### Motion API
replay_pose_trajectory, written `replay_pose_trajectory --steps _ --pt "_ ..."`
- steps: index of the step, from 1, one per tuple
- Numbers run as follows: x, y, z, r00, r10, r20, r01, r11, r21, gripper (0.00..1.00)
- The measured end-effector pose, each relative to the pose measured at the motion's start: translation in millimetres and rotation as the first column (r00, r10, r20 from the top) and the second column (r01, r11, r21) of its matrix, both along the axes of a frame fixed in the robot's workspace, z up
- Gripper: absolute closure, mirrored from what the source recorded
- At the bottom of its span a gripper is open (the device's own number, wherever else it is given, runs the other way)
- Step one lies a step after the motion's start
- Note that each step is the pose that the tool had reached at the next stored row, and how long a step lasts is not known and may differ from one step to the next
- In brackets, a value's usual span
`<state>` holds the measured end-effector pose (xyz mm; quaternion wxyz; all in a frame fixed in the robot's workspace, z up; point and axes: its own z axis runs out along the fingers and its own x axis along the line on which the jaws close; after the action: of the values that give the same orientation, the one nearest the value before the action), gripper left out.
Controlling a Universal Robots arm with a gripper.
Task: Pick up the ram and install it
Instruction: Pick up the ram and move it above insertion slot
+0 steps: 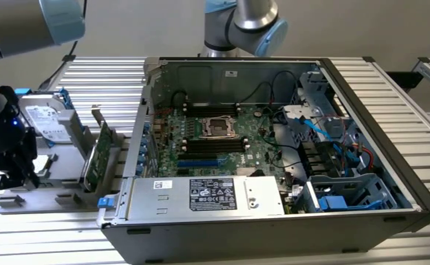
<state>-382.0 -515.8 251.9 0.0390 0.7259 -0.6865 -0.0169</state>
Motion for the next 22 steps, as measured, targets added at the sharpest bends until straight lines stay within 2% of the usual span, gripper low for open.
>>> replay_pose_trajectory --steps 6,10,13,17,22 --pt "8.6 0.0 27.3 1.0 0.0 -0.0082 0.0 1.0 0.0 0.86" --pt "22.5 0.0 44.1 0.9999 0.0 -0.0173 0.0 1.0 -0.0001 0.86" --pt "34.3 0.0 57.5 0.9998 0.001 -0.0217 -0.001 1.0 -0.0001 0.86" --pt "49.0 0.0 75.9 0.9997 0.002 -0.024 -0.002 1.0 -0.0001 0.86" --pt "62.3 0.0 98.7 0.9997 0.006 -0.0239 -0.006 1.0 0.0004 0.86"
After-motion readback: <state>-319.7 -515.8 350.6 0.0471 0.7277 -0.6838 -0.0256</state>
